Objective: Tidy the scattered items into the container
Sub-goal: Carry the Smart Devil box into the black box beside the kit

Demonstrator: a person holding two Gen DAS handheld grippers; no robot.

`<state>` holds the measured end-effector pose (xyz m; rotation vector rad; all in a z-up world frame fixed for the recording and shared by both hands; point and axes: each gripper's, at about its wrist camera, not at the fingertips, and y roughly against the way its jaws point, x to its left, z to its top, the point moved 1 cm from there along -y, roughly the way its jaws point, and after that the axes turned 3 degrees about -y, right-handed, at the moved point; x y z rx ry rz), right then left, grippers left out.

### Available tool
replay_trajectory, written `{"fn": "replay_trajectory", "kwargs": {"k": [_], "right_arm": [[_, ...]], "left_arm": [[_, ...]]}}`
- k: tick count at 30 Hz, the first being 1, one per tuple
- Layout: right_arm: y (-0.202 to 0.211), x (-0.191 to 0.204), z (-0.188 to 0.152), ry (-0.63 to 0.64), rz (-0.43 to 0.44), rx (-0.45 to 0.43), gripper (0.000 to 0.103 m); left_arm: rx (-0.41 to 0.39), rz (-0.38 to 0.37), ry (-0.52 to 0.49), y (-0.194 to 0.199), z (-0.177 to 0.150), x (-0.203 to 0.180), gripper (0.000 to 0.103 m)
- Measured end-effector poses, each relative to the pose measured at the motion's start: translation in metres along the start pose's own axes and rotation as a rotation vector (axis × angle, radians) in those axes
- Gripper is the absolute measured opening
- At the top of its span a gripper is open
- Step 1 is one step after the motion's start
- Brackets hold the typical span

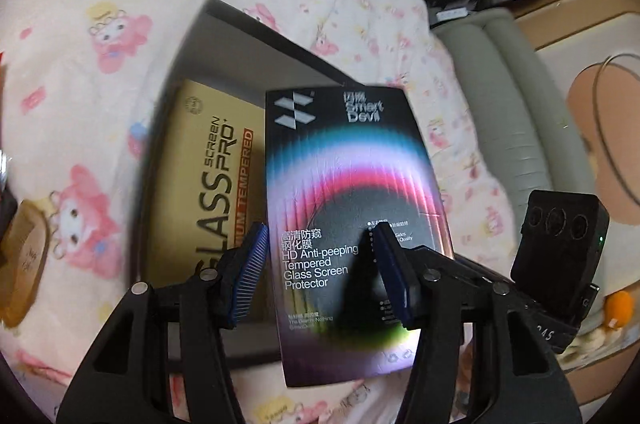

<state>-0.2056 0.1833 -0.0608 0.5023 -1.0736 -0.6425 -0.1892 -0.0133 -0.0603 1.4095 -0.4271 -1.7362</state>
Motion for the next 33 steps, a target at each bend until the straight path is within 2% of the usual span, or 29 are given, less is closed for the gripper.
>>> {"fn": "replay_trajectory", "kwargs": {"k": [4,6,9,14,17,19,21,23,27,31,33], "right_arm": [[-0.005,-0.035,-0.001,-0.119,0.070,0.021,0.024],[-0.012,-0.050,-0.001,-0.166,0.085,0.045,0.023],[-0.027,-0.062,-0.003,-0.187,0.052,0.092,0.022],[-0.044,-0.072,-0.001,-0.214,-0.048,0.151,0.024],[-0.030,-0.066,0.004,-0.167,-0.148,0.096,0.026],[-0.012,-0.053,0.007,-0.068,-0.309,-0.002,0.026],[0.005,-0.043,0.008,-0.013,-0.382,-0.099,0.026],[0.012,-0.042,0.011,-0.021,-0.382,-0.136,0.026],[0.016,-0.053,0.012,-0.052,-0.414,-0.144,0.026],[0.021,-0.057,0.012,-0.040,-0.452,-0.164,0.026],[0.017,-0.056,0.011,-0.038,-0.417,-0.143,0.026]], "left_arm": [[0.029,0.077,-0.027,-0.022,0.006,-0.005,0.055],[0.069,0.121,-0.039,-0.038,0.004,-0.005,0.053],[0.116,0.154,-0.042,-0.057,-0.003,-0.004,0.051],[0.128,0.207,-0.056,-0.065,-0.007,-0.004,0.051],[0.123,0.256,-0.103,-0.064,-0.012,-0.013,0.051],[0.121,0.318,-0.144,-0.065,-0.014,-0.019,0.051],[0.114,0.385,-0.193,-0.069,-0.017,-0.029,0.051],[0.119,0.423,-0.227,-0.078,-0.018,-0.039,0.057],[0.124,0.490,-0.310,-0.094,-0.024,-0.065,0.060],[0.125,0.527,-0.299,-0.096,-0.028,-0.068,0.059],[0.117,0.538,-0.270,-0.090,-0.030,-0.063,0.055]]}}
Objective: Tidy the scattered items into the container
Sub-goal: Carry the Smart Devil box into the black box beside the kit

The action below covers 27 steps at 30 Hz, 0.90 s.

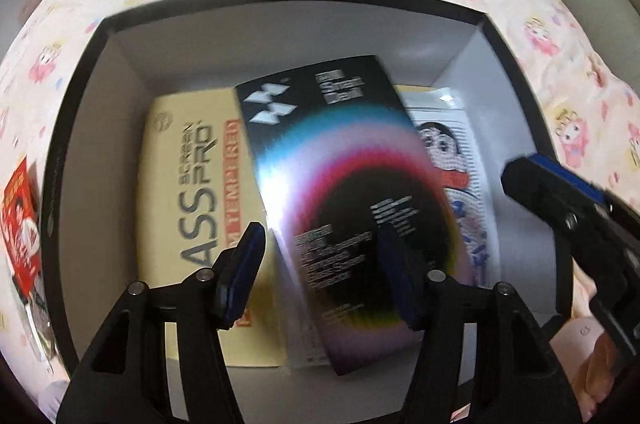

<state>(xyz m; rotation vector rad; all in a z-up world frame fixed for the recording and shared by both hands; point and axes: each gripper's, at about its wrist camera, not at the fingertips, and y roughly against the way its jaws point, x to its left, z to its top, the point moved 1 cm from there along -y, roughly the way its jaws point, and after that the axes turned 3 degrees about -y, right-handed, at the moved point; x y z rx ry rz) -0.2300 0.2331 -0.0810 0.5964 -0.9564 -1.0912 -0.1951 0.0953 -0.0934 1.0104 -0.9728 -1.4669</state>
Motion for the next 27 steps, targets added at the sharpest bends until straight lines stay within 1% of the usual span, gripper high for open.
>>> {"fn": "replay_trajectory", "kwargs": {"k": [2,3,4,5,7,9,10,13,14,15,16,18,20,23,25,27], "right_arm": [[0.006,-0.008,-0.001,-0.025,0.030,-0.007,0.026],[0.010,-0.011,0.002,-0.034,0.020,-0.029,0.026],[0.014,-0.013,0.005,-0.041,0.002,-0.055,0.026],[0.019,-0.016,0.009,-0.054,-0.027,-0.085,0.026],[0.025,-0.022,0.012,-0.067,-0.080,-0.112,0.026],[0.026,-0.031,0.013,-0.082,-0.120,-0.115,0.026],[0.026,-0.035,0.013,-0.090,-0.129,-0.108,0.026],[0.029,-0.042,0.012,-0.112,-0.147,-0.102,0.026],[0.031,-0.044,0.012,-0.116,-0.158,-0.110,0.026],[0.033,-0.045,0.013,-0.117,-0.168,-0.119,0.026],[0.034,-0.046,0.013,-0.117,-0.177,-0.125,0.026],[0.033,-0.046,0.013,-0.114,-0.171,-0.119,0.026],[0.028,-0.044,0.012,-0.109,-0.142,-0.097,0.026],[0.025,-0.033,0.010,-0.075,-0.088,-0.081,0.026],[0.021,-0.021,0.008,-0.042,-0.049,-0.070,0.026],[0.017,-0.006,0.006,-0.002,-0.021,-0.054,0.026]], "left_arm": [[-0.027,-0.024,0.000,0.009,-0.003,0.001,0.054],[-0.037,-0.037,-0.012,0.014,-0.003,-0.002,0.054],[-0.046,-0.046,-0.027,0.018,-0.003,-0.006,0.056],[-0.056,-0.055,-0.053,0.021,-0.002,-0.013,0.060],[-0.056,-0.048,-0.100,0.022,-0.001,-0.026,0.063],[-0.037,-0.001,-0.139,0.013,0.010,-0.044,0.068],[-0.027,0.012,-0.148,0.007,0.027,-0.056,0.070],[0.021,0.027,-0.178,-0.008,0.038,-0.069,0.071],[0.041,0.054,-0.185,-0.013,0.037,-0.072,0.071],[0.045,0.107,-0.198,-0.016,0.036,-0.073,0.071],[0.045,0.136,-0.207,-0.017,0.035,-0.073,0.075],[0.051,0.146,-0.199,-0.015,0.032,-0.063,0.076],[0.052,0.171,-0.183,-0.011,0.027,-0.046,0.076],[0.064,0.204,-0.125,-0.005,0.017,-0.008,0.074],[0.087,0.206,-0.072,-0.004,0.012,0.018,0.069],[0.087,0.223,-0.037,-0.003,0.010,0.042,0.070]]}}
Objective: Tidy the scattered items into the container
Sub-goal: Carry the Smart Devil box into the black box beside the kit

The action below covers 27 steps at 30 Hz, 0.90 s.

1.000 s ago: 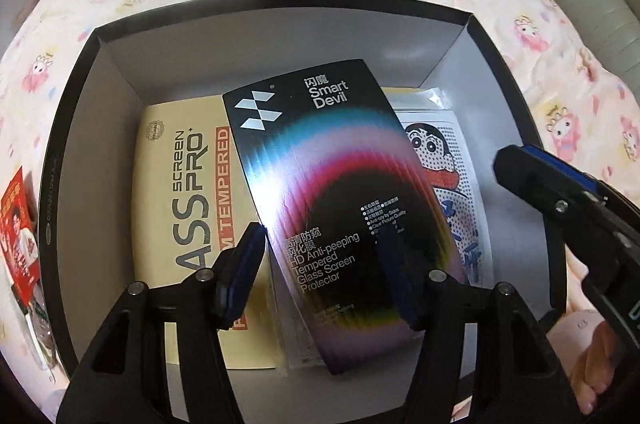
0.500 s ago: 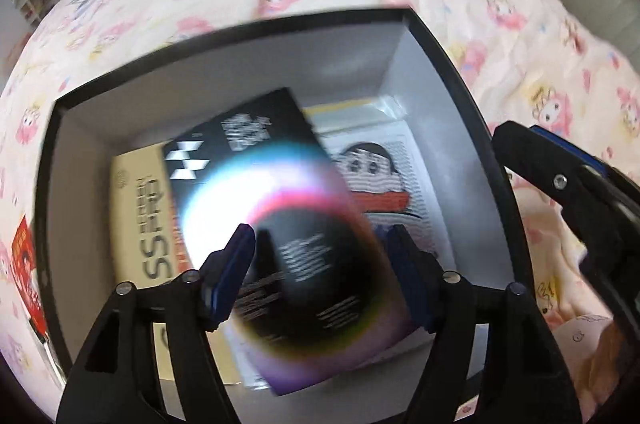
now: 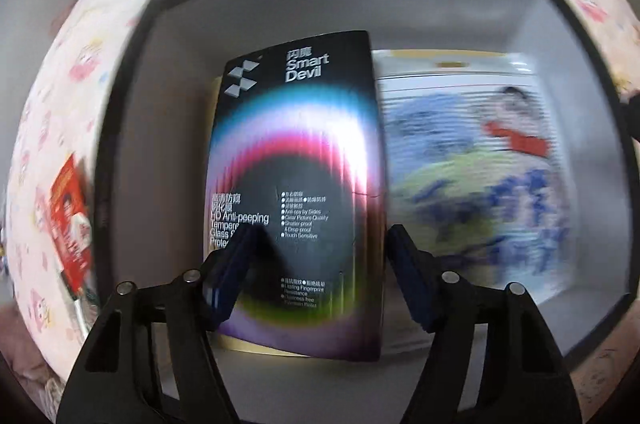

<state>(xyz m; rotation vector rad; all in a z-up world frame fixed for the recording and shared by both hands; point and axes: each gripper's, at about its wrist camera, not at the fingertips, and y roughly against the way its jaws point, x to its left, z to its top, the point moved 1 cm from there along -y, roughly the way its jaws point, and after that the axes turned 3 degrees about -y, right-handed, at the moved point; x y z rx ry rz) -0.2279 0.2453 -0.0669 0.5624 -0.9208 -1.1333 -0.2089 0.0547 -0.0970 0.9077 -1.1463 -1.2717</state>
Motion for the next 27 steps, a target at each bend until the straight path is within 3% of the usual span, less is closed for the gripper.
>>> {"fn": "replay_trajectory", "kwargs": {"k": [2,5,7,8,11,15,19,23,25,27], "right_arm": [[-0.009,0.015,-0.003,0.037,0.023,0.033,0.026],[-0.031,0.030,-0.001,0.062,0.060,0.114,0.026],[-0.047,0.037,0.006,0.077,0.041,0.173,0.026],[-0.055,0.042,0.015,0.090,0.031,0.194,0.026],[-0.074,0.047,0.036,0.092,0.034,0.223,0.026],[-0.107,0.048,0.049,0.066,0.019,0.266,0.026],[-0.129,0.038,0.049,0.029,0.038,0.299,0.026],[-0.142,0.030,0.047,0.040,0.018,0.321,0.026],[-0.141,0.029,0.047,0.050,0.024,0.319,0.027],[-0.139,0.028,0.045,0.052,0.024,0.334,0.027]], "left_arm": [[-0.001,-0.055,0.038,0.001,0.001,0.016,0.064],[-0.007,-0.196,0.096,0.008,0.005,0.037,0.058],[-0.026,-0.225,0.111,0.014,0.011,0.049,0.052],[-0.034,-0.224,0.120,0.015,0.017,0.056,0.044],[-0.050,-0.251,0.144,0.012,0.042,0.069,0.038],[-0.060,-0.228,0.120,-0.004,0.096,0.061,0.038],[-0.053,-0.164,0.119,-0.035,0.111,0.052,0.038],[0.006,-0.113,0.112,-0.057,0.116,0.048,0.038],[0.059,-0.135,0.118,-0.064,0.109,0.047,0.037],[0.040,-0.135,0.099,-0.061,0.100,0.046,0.037]]}}
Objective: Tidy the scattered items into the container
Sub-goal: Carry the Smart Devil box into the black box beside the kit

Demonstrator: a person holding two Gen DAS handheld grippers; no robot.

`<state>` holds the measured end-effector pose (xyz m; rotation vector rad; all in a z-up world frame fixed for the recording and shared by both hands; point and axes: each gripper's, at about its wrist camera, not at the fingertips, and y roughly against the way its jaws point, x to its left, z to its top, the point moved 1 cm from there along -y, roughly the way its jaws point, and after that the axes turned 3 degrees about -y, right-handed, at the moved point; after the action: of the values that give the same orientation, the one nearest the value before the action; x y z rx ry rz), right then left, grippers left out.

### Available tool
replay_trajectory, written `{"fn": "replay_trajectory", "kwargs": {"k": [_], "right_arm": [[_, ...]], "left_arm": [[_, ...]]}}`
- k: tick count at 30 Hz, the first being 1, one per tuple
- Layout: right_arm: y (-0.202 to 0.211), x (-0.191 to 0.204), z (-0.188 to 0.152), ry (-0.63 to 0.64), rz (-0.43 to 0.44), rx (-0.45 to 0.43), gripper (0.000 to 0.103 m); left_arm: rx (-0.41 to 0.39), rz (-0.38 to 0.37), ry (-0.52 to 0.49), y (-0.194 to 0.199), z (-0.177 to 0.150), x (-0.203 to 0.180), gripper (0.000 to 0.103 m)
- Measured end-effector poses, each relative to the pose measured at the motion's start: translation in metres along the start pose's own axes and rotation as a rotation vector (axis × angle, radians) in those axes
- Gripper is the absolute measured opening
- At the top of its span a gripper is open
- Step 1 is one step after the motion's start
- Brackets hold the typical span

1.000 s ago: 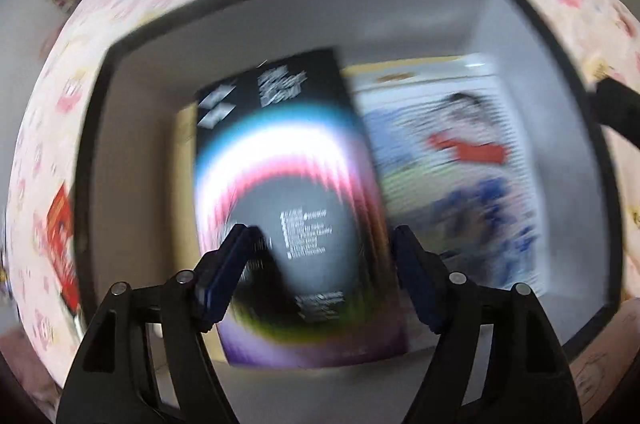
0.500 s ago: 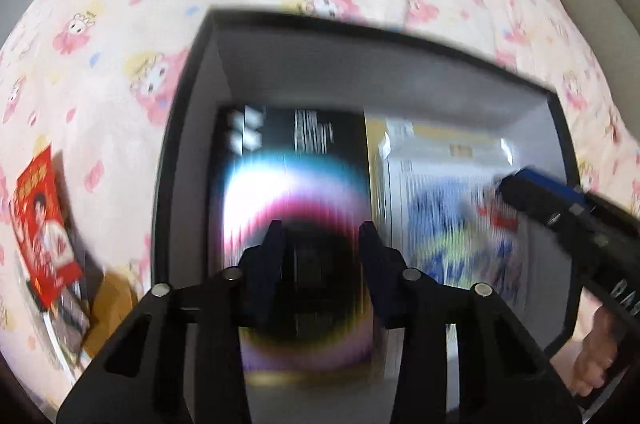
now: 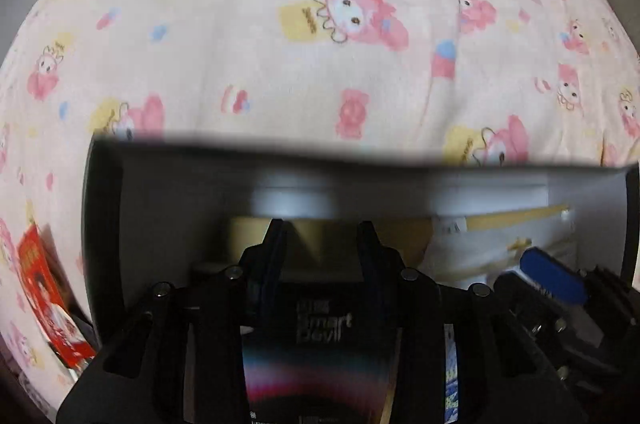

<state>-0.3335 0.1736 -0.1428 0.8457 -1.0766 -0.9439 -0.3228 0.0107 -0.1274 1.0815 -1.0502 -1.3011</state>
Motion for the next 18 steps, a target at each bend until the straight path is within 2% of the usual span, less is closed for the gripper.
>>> {"fn": "replay_trajectory", "kwargs": {"k": [4,7,9,12,15,18], "right_arm": [[0.004,-0.002,-0.012,0.006,0.034,0.024,0.027],[0.012,-0.002,-0.022,0.008,0.014,-0.004,0.027],[0.021,-0.002,-0.028,0.011,-0.022,-0.037,0.027],[0.036,0.000,-0.035,0.013,-0.040,-0.074,0.027],[0.047,0.001,-0.047,-0.018,0.020,-0.076,0.027],[0.052,0.000,-0.065,-0.046,0.060,-0.066,0.027]], "left_arm": [[-0.023,-0.053,0.014,0.009,-0.004,0.004,0.037],[-0.080,-0.114,0.035,0.028,-0.016,0.008,0.037],[-0.098,-0.205,0.027,0.040,-0.035,0.004,0.037],[-0.043,-0.359,0.042,0.043,-0.059,0.001,0.037],[0.033,-0.459,0.066,0.031,-0.073,-0.004,0.037],[0.084,-0.430,0.081,0.022,-0.088,-0.003,0.033]]}}
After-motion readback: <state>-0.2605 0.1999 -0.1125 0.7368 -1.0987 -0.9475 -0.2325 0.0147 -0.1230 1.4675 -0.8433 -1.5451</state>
